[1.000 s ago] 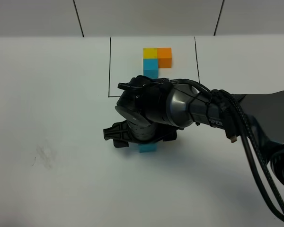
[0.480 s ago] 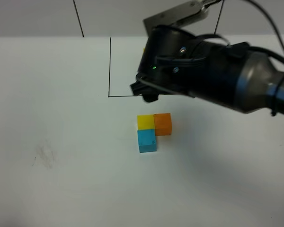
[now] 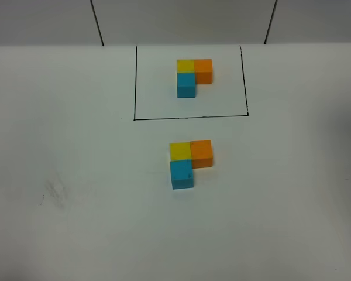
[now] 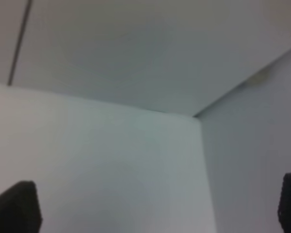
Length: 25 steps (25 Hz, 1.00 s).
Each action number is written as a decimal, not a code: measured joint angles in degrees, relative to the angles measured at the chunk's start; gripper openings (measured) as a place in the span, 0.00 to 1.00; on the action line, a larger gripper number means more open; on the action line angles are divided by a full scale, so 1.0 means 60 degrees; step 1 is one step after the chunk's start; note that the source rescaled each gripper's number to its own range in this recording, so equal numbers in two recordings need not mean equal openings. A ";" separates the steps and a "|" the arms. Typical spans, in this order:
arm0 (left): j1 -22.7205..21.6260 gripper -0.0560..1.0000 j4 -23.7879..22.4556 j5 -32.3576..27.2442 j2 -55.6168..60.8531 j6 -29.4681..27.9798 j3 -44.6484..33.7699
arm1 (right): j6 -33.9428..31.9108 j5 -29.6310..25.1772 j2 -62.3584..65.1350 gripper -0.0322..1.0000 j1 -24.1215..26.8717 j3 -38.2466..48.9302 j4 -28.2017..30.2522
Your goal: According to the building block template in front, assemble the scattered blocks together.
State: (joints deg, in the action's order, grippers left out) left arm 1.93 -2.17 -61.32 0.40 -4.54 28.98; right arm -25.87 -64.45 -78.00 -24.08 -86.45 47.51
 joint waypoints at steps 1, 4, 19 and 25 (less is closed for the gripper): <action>0.0000 0.67 0.0000 0.0000 0.0000 0.0000 0.0000 | 0.0472 -0.0100 0.0410 1.00 0.0466 0.0000 -0.0175; 0.0000 0.67 0.0000 0.0000 0.0000 0.0000 0.0000 | 0.1876 -0.0639 0.1321 1.00 0.1723 0.0000 -0.0796; 0.0000 0.67 0.0000 0.0000 0.0000 0.0000 0.0000 | 0.4595 -0.0878 0.7274 0.97 0.3314 0.1962 -0.4359; 0.0000 0.67 0.0000 0.0000 0.0000 0.0000 0.0000 | 0.5012 -0.0431 0.9922 0.91 0.3314 0.4763 -0.5778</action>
State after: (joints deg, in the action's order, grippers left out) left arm 1.93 -2.17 -61.32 0.40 -4.54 28.98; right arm 4.20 -67.03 -18.47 -4.20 -57.87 12.85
